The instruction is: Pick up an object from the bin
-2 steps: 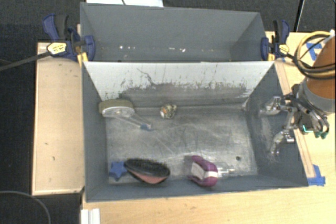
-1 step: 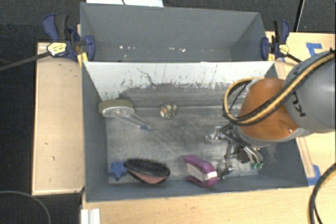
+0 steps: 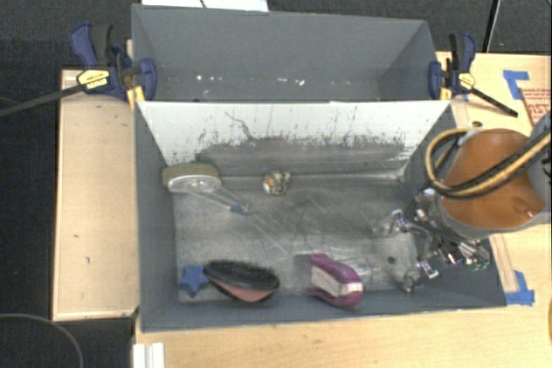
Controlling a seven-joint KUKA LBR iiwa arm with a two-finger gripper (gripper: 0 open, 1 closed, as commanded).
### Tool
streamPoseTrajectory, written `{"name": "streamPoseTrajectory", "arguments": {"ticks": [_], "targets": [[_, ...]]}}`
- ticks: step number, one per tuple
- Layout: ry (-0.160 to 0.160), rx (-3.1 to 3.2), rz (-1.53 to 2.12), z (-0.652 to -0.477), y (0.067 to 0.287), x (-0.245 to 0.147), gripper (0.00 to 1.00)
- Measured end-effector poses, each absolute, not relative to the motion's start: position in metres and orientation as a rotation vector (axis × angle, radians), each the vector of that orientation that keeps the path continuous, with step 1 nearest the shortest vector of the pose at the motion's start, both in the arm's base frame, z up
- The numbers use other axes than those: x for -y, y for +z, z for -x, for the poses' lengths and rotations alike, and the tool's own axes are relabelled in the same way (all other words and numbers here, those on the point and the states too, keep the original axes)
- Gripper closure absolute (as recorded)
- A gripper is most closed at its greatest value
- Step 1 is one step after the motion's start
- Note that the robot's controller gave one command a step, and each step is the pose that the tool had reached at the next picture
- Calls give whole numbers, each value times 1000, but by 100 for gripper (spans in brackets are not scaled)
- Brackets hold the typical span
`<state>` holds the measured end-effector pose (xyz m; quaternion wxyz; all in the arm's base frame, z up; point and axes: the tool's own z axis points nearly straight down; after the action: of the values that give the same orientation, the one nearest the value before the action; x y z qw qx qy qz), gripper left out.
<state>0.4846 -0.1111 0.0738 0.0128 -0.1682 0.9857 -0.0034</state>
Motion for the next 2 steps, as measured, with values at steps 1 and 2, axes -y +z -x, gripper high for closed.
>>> {"name": "streamPoseTrajectory", "arguments": {"ticks": [1, 2], "targets": [[6, -3084, 550, -479, 102, 29, 0], [-2, -3120, 246, -485, 73, -23, 0]]}}
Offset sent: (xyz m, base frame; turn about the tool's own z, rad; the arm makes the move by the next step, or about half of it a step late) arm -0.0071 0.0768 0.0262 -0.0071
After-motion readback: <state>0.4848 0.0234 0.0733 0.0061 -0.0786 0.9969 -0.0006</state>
